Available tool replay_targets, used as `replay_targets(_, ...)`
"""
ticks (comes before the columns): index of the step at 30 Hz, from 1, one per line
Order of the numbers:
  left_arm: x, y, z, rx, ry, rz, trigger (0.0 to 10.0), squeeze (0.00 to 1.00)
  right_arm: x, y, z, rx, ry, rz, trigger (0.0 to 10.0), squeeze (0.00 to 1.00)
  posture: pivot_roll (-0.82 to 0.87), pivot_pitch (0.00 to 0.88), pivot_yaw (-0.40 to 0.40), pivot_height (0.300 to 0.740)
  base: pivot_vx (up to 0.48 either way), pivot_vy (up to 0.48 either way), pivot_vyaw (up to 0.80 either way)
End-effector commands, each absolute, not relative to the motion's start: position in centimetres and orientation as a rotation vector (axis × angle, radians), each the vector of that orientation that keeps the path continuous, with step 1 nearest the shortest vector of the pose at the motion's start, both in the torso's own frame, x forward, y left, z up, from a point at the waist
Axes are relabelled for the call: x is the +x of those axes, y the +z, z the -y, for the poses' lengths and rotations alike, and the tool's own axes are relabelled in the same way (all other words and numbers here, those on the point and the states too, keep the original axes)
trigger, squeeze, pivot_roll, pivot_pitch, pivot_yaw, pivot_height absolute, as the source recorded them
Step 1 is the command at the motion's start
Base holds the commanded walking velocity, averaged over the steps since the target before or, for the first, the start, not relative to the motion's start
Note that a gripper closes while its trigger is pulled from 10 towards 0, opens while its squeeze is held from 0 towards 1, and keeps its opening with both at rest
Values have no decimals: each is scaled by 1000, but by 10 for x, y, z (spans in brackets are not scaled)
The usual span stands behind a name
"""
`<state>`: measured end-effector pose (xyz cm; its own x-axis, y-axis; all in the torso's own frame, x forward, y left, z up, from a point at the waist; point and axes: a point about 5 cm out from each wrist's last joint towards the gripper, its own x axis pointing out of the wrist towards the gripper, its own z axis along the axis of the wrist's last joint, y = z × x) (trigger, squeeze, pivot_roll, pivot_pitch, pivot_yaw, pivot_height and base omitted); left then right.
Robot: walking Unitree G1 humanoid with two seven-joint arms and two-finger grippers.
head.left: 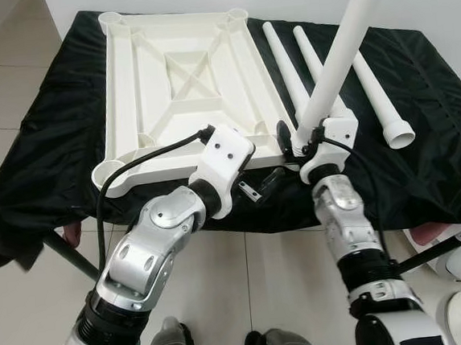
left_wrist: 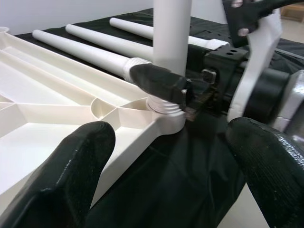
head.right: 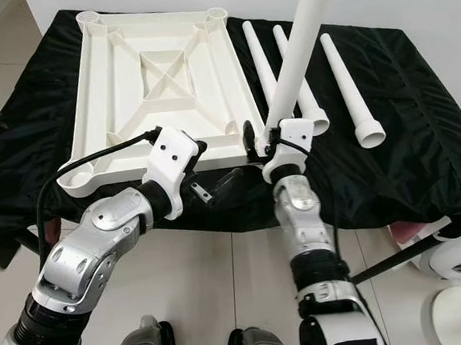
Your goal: Building children table
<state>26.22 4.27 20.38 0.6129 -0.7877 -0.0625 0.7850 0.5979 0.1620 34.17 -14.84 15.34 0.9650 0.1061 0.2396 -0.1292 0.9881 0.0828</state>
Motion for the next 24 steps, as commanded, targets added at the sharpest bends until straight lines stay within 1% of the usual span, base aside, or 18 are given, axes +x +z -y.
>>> replay_targets(1, 259, 202, -41, 185, -936, 14, 10000, 0, 343, 150, 158, 89, 158, 215, 10000, 0, 110, 68, -95, 740, 0, 0, 0)
replay_targets(2, 259, 202, -41, 185, -936, 14, 10000, 0, 343, 150, 158, 89, 158, 215, 10000, 0, 110, 68, -95, 740, 0, 0, 0)
replay_targets(3, 259, 202, -40, 186, -939, 12, 10000, 0, 345, 151, 164, 74, 206, 206, 10000, 0, 110, 69, -95, 740, 0, 0, 0)
replay_targets(4, 259, 202, -40, 186, -939, 12, 10000, 0, 345, 151, 164, 74, 206, 206, 10000, 0, 110, 69, -95, 740, 0, 0, 0)
replay_targets(5, 258, 202, -40, 185, -940, 12, 10000, 0, 347, 151, 170, 57, 242, 198, 10000, 0, 112, 71, -97, 740, 0, 0, 0)
replay_targets(8, 258, 202, -40, 185, -941, 11, 10000, 0, 349, 151, 176, 42, 271, 187, 10000, 0, 114, 73, -98, 740, 0, 0, 0)
replay_targets(10, 259, 202, -40, 183, -937, 13, 10000, 0, 351, 151, 183, 32, 330, 172, 10000, 0, 117, 72, -99, 740, 0, 0, 0)
replay_targets(17, 259, 203, -41, 181, -932, 14, 10000, 0, 353, 151, 191, 4, 422, 145, 10000, 0, 117, 70, -98, 740, 0, 0, 0)
replay_targets(19, 260, 203, -41, 182, -930, 16, 10000, 0, 355, 152, 198, -5, 458, 129, 10000, 0, 119, 69, -95, 740, 0, 0, 0)
replay_targets(24, 261, 204, -42, 186, -928, 20, 10000, 0, 360, 158, 205, -27, 489, 125, 10000, 0, 118, 65, -91, 740, 0, 0, 0)
